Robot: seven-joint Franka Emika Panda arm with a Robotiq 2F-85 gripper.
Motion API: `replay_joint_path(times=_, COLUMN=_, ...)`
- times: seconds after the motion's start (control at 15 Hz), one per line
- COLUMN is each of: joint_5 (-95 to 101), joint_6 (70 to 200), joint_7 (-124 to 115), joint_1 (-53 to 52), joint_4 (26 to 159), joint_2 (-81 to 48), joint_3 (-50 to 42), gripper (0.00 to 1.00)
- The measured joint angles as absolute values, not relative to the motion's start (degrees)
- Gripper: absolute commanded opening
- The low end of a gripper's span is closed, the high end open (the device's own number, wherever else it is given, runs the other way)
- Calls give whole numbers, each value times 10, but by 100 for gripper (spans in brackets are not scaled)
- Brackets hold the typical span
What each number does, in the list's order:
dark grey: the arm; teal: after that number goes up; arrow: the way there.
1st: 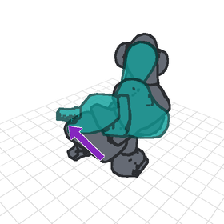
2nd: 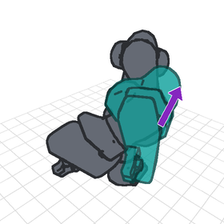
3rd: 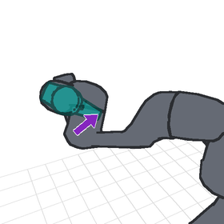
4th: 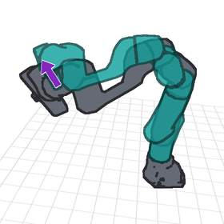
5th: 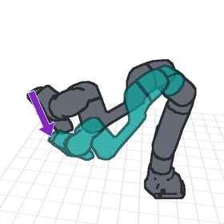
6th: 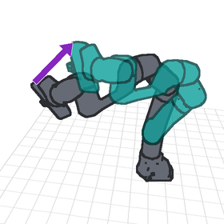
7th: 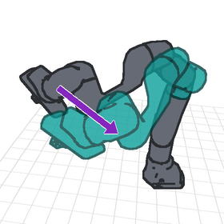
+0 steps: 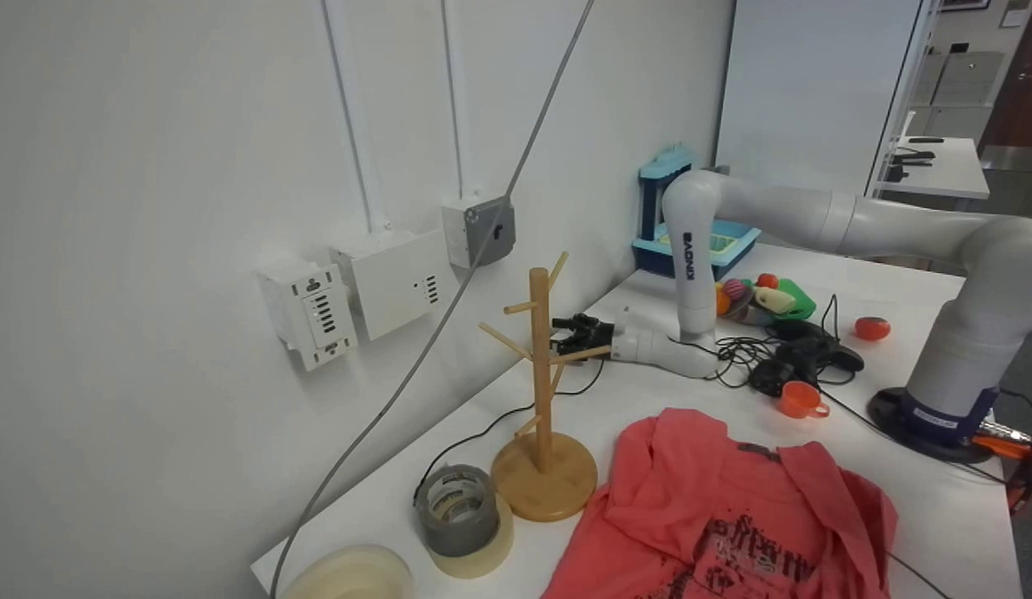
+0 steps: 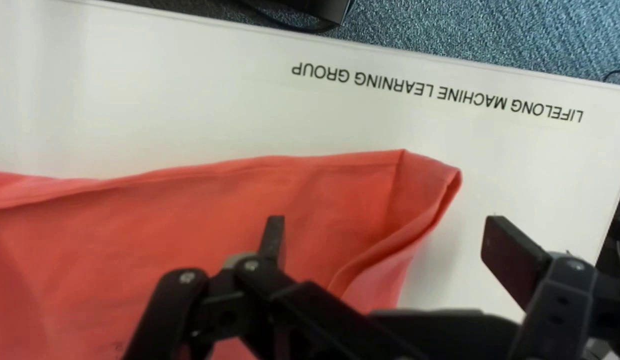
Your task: Fold the sweatshirt from left to right
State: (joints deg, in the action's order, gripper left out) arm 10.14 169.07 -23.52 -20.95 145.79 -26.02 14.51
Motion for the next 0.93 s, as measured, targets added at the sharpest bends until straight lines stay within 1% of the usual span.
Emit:
replay_joint_path(times=0.13, joint_5=80, joint_6=1699, joint_7=-235, joint_1=-235, joint_4=1446, joint_2=-282, joint_3=131, gripper=100)
replay_joint_path(times=0.2, joint_5=70, joint_6=1701, joint_7=-235, joint_1=-245, joint_4=1441, joint_2=-293, joint_3=127, gripper=97)
replay_joint_path(times=0.27, joint_5=60, joint_6=1703, joint_7=-234, joint_1=-254, joint_4=1436, joint_2=-303, joint_3=124, gripper=80)
replay_joint_path(times=0.33, joint_5=52, joint_6=1703, joint_7=-234, joint_1=-261, joint_4=1430, joint_2=-313, joint_3=123, gripper=72)
replay_joint_path(times=0.4, joint_5=46, joint_6=1703, joint_7=-234, joint_1=-267, joint_4=1425, joint_2=-320, joint_3=122, gripper=69)
replay_joint_path(times=0.6, joint_5=38, joint_6=1703, joint_7=-234, joint_1=-281, joint_4=1413, joint_2=-333, joint_3=114, gripper=45)
replay_joint_path(times=0.73, joint_5=38, joint_6=1703, joint_7=-234, joint_1=-288, joint_4=1410, joint_2=-331, joint_3=107, gripper=31)
replay_joint_path(times=0.93, joint_5=38, joint_6=1703, joint_7=-234, joint_1=-303, joint_4=1407, joint_2=-326, joint_3=94, gripper=7)
